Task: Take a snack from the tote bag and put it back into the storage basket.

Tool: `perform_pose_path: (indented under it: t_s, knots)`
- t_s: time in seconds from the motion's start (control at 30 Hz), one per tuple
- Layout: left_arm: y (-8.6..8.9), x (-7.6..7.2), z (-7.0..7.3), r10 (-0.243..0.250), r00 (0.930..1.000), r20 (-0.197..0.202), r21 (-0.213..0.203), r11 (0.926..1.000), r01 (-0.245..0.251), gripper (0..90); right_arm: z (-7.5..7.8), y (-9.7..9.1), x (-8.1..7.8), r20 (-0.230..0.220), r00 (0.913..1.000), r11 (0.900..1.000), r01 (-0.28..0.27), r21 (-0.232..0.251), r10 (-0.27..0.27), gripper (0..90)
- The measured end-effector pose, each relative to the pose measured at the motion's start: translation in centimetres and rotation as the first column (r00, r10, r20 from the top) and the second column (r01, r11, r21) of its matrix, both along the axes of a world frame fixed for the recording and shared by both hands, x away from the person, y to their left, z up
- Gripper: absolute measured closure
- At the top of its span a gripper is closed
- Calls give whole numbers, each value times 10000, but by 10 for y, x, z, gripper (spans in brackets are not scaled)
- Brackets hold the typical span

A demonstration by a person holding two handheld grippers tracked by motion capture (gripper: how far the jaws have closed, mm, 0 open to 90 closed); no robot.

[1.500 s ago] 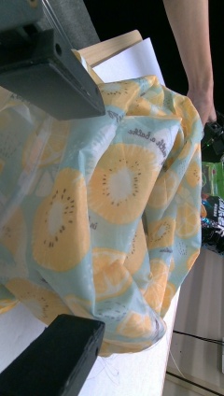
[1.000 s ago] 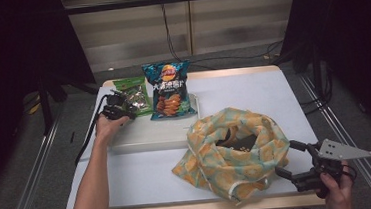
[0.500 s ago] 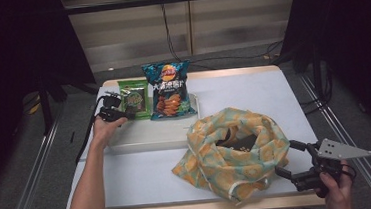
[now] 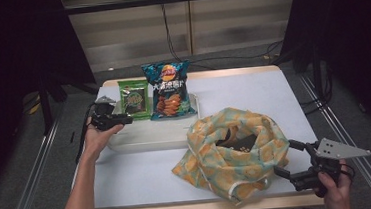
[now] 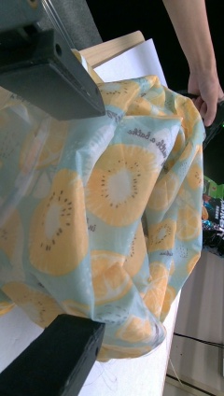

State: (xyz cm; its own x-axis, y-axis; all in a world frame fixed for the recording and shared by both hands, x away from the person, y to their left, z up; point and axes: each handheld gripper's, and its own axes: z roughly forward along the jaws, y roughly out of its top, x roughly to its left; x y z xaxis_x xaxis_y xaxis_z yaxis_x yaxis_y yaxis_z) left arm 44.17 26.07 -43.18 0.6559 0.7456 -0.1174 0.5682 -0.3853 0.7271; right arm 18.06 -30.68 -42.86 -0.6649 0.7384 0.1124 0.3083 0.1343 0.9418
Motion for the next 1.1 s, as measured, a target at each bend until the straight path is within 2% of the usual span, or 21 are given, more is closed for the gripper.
perform_pose_path:
  t_s: [0.03,0.13,0.33,0.37,0.43,0.6,0.67,0.7,0.73,0.83,0.93,0.97,1.0,1.1]
  knots:
    - [2,-4,1,3,9999,141,-115,9999,-1,605,0,0,0,24,10000,10000,-14,15,14,0]
    - [8,-14,5,-12,9990,450,-116,9999,18,551,2,1,0,2,10000,10000,18,51,-18,2]
    - [22,-36,16,101,9939,1097,-952,9955,4,438,6,3,1,29,9997,9997,224,29,-224,27]
    - [24,-40,17,-1,9934,1149,-1066,9942,125,423,7,4,2,26,9997,9997,258,28,-259,37]
    - [25,-48,20,-109,9916,1287,-923,9955,230,415,9,6,3,5,9996,9996,281,-23,-281,53]
    - [26,-71,25,-207,9896,1426,-1336,9902,399,393,15,11,5,113,9999,9999,101,-81,-100,103]
    - [23,-80,25,-246,9876,1553,-1075,9933,417,396,17,13,6,167,9998,9999,68,-146,-66,131]
    - [21,-85,24,-241,9870,1592,-1110,9929,421,396,18,13,7,191,9998,9998,87,-150,-84,141]
    - [20,-91,24,-432,9873,1527,-1292,9896,632,396,20,14,7,198,9997,9997,155,-182,-152,158]
    - [14,-105,26,-517,9838,1718,-1078,9916,710,395,26,14,9,335,9992,9996,210,-176,-204,194]
    - [10,-122,31,-742,9770,2000,-976,9907,952,397,34,13,13,467,9986,9995,256,-200,-246,223]
    - [9,-129,33,-848,9717,2203,-989,9891,1087,424,37,12,14,517,9983,9995,275,-141,-268,232]
    - [7,-135,35,-963,9714,2172,-1091,9865,1222,451,38,12,16,504,9985,9996,227,-143,-219,249]
    - [1,-152,36,-1193,9723,2009,-1161,9827,1445,452,40,17,22,267,9996,9996,106,-248,-100,313]
